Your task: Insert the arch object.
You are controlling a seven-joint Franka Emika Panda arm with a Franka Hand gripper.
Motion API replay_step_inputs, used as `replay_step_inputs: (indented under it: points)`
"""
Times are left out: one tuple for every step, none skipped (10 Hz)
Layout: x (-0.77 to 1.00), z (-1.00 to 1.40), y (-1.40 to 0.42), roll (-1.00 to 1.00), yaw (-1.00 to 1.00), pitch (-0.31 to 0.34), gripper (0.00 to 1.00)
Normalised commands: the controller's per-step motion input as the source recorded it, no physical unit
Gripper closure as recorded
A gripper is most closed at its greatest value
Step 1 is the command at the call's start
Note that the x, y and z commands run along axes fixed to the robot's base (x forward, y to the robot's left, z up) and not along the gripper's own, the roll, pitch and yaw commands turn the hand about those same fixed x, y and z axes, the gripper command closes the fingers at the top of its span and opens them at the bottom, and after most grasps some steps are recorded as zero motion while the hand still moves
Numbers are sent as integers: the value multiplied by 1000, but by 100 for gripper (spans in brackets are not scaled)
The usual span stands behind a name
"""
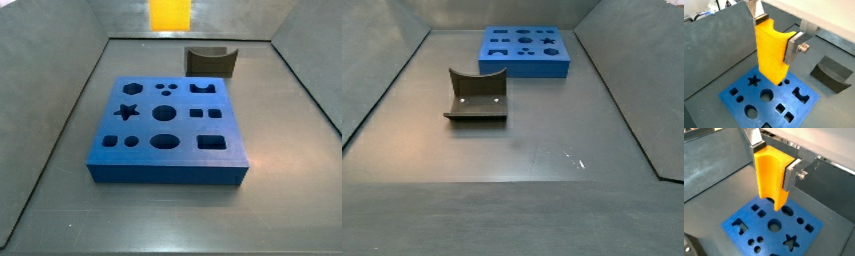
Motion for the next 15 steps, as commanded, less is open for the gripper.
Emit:
replay_step_inputs:
  points:
    - [403,-963,491,0,0,131,100]
    - [409,-929,431,0,0,151,100]
    - [457,-866,337,0,-26,161,100]
    - [409,-720,203,20,-11,83,100]
    - [366,-600,109,91,0,1,100]
    - [289,-491,60,166,0,0,100]
    - [340,-417,94,183,0,3,100]
    - [457,-351,120,174,0,51,100]
    - [360,-311,86,59,-183,41,100]
    - [351,-357,166,63,-160,37,100]
    - [306,-406,217,46,-163,29,100]
    - [246,-397,226,24,-197,40,100]
    - [37,-271,154,46,-106,76,100]
    - [3,-286,117,13,-17,36,100]
    - [0,-294,123,3,0,20,100]
